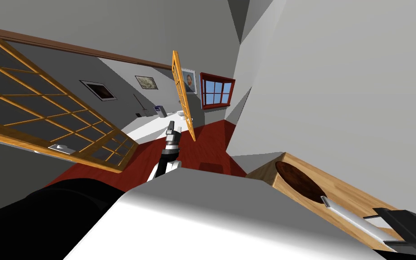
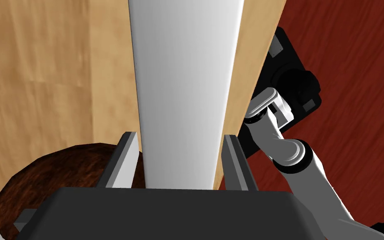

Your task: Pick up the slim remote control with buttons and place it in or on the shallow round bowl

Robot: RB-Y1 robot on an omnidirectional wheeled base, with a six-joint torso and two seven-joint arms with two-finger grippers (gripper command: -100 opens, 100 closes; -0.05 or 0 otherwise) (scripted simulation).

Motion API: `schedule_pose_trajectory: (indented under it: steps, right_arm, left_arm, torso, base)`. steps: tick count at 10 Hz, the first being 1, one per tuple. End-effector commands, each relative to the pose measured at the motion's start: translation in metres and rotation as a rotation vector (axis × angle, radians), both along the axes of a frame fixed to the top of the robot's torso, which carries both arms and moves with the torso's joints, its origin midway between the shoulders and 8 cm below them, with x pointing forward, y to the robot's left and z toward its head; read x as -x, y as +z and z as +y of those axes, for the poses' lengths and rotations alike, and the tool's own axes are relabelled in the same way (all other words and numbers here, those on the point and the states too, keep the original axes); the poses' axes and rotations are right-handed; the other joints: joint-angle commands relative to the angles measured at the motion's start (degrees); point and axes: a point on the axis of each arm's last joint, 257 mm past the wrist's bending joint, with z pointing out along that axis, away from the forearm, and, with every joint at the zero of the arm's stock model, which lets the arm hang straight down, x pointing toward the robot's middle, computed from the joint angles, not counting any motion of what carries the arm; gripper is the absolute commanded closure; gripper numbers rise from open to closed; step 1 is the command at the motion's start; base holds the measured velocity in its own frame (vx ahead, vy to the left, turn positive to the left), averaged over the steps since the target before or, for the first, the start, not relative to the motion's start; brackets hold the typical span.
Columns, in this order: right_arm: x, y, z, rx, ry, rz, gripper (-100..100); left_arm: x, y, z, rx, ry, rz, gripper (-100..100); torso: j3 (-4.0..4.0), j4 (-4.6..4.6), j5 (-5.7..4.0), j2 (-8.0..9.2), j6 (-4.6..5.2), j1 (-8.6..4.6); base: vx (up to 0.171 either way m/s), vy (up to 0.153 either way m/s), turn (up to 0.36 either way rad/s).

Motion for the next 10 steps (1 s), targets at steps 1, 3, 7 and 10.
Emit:
schedule_pose_trajectory:
  steps: [1,3,7,10]
  right_arm:
    - [-0.016,0.003,-0.002,0.011,0.014,-0.027,100]
    - [-0.041,0.008,-0.001,0.02,0.035,-0.067,100]
    - [-0.083,0.019,0.002,0.037,0.071,-0.131,100]
    - [-0.077,0.018,0.001,0.032,0.066,-0.121,-100]
  left_arm:
    - [0.0,0.0,0.0,0.0,0.0,0.0,0]
    - [0.0,0.0,0.0,0.0,0.0,0.0,0]
    - [0.0,0.0,0.0,0.0,0.0,0.0,0]
    - [0.0,0.0,0.0,0.0,0.0,0.0,0]
  torso:
    - [0.0,0.0,0.0,0.0,0.0,0.0]
    - [-0.15,-0.04,0.03,-0.29,-0.01,0.26]
    - [0.0,0.05,0.19,-0.05,0.12,0.46]
    - [0.19,0.11,0.16,0.28,0.22,0.28]
  base:
    - [0.11,0.011,-0.008]
    - [0.144,0.066,-0.057]
    - [0.101,0.07,-0.07]
    - [0.025,0.019,-0.003]
